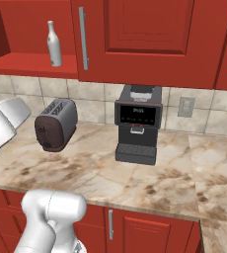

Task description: Open the cabinet directly in front. Then move the liquor and the mug to the dining counter with the jar on it.

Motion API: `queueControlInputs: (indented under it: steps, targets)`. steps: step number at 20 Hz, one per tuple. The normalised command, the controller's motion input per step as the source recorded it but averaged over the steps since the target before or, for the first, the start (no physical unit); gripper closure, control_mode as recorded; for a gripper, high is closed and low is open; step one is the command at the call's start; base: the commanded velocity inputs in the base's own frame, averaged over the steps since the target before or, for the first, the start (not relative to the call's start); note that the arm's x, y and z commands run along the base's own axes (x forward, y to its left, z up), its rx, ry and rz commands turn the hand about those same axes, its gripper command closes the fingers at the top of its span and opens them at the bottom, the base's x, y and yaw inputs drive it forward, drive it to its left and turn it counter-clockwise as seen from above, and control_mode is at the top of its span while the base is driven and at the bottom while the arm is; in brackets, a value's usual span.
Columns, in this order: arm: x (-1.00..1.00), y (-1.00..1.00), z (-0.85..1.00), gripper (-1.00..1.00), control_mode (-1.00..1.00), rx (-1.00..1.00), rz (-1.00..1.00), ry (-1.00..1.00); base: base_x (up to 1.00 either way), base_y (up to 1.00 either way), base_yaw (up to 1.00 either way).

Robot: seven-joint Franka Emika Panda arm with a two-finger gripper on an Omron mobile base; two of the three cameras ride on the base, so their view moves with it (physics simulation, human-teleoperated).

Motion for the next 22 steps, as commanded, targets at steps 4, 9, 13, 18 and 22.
queueControlInputs:
  steps: [4,9,13,18,22]
  targets:
    - [0.25,0.0,0.0,-1.0,-1.0,0.03,-0.08,-0.09,0.0,0.0,0.0]
    - [0.52,-0.03,0.01,-1.0,-1.0,0.12,-0.04,-0.1,0.0,0.0,0.0]
    - [0.41,-0.09,0.15,-1.0,-1.0,0.25,0.0,-0.09,0.0,0.0,0.0]
    - [0.19,-0.07,0.2,-1.0,-1.0,0.31,0.0,-0.16,0.0,0.0,0.0]
    - [0.27,0.0,0.28,-1.0,-1.0,0.31,0.0,-0.18,0.0,0.0,0.0]
